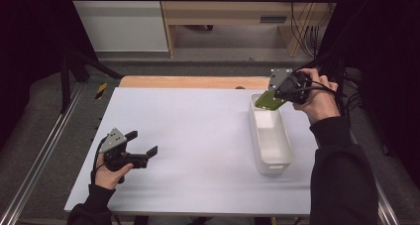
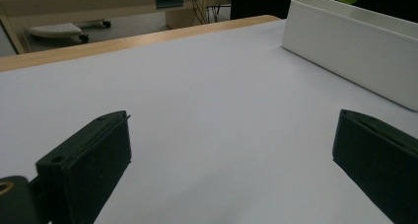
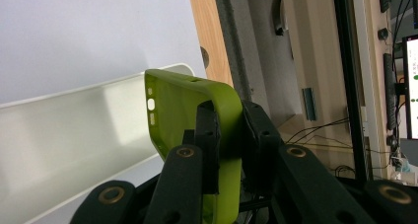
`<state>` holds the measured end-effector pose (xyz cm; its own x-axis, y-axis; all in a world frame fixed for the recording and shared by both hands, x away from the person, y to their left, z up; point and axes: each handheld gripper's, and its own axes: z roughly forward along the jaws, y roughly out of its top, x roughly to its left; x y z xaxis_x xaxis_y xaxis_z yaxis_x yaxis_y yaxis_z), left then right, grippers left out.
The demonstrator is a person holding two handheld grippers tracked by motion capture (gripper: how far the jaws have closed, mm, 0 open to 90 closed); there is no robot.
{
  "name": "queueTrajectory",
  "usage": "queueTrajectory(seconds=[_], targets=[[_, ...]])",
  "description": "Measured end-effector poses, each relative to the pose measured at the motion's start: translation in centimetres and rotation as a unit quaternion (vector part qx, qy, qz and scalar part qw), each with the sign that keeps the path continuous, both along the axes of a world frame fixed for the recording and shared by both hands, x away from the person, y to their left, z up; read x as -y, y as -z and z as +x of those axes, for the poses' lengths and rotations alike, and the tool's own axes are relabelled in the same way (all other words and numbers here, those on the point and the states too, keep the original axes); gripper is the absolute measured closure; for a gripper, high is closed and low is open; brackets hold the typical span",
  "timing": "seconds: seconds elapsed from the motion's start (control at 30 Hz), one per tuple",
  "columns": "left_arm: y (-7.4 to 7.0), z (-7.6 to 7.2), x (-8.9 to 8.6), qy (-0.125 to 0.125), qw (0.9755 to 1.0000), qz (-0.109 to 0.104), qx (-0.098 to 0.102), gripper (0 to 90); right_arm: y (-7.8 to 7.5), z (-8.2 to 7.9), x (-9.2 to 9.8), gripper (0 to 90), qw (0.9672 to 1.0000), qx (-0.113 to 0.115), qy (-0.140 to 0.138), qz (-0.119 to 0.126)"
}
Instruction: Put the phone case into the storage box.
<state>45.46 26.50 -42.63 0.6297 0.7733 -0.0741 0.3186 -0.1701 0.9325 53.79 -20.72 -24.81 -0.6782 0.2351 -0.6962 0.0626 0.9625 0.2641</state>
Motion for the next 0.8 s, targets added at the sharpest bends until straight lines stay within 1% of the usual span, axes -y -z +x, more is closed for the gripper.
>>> queueTrajectory(seconds=[0.07,0.23,0.3,0.33,0.43,0.47,0.5,0.53,0.63,0.77,0.8], targets=[[0.0,0.0,0.0,0.000,1.0000,0.000,0.000,0.9,0.1,0.1,-0.1,78.9,1.0000,0.000,0.001,-0.003],[0.0,0.0,0.0,-0.001,1.0000,0.001,-0.001,0.9,0.3,0.5,-0.3,78.8,0.9999,-0.004,-0.009,-0.012],[0.0,0.0,0.0,-0.001,1.0000,0.001,-0.001,0.9,0.4,0.7,-0.4,78.8,0.9998,-0.005,-0.013,-0.017],[0.0,0.0,0.0,-0.001,1.0000,0.001,-0.001,0.9,0.5,0.8,-0.5,78.9,0.9996,-0.007,-0.014,-0.024],[0.0,0.0,0.0,-0.001,1.0000,0.001,-0.001,1.0,0.5,1.0,-0.6,78.8,0.9994,-0.007,-0.017,-0.030],[0.0,0.0,0.0,-0.001,1.0000,0.001,-0.001,0.9,0.6,1.2,-0.6,78.8,0.9994,-0.008,-0.020,-0.029],[0.0,0.1,0.0,-0.001,1.0000,0.001,-0.001,0.9,0.6,1.2,-0.7,78.8,0.9994,-0.010,-0.016,-0.029],[0.0,0.1,0.0,-0.001,1.0000,0.001,-0.001,0.9,0.7,1.3,-0.7,78.8,0.9992,-0.009,-0.022,-0.031],[0.1,0.1,0.0,-0.001,1.0000,0.002,-0.002,0.9,0.8,1.4,-0.8,78.8,0.9990,-0.012,-0.023,-0.036],[0.1,0.1,0.0,0.000,1.0000,0.002,-0.002,0.9,1.0,1.8,-0.8,78.8,0.9984,-0.015,-0.027,-0.048],[0.1,0.1,0.0,-0.001,1.0000,0.002,-0.002,0.9,1.1,1.9,-0.8,78.8,0.9981,-0.014,-0.033,-0.050]])
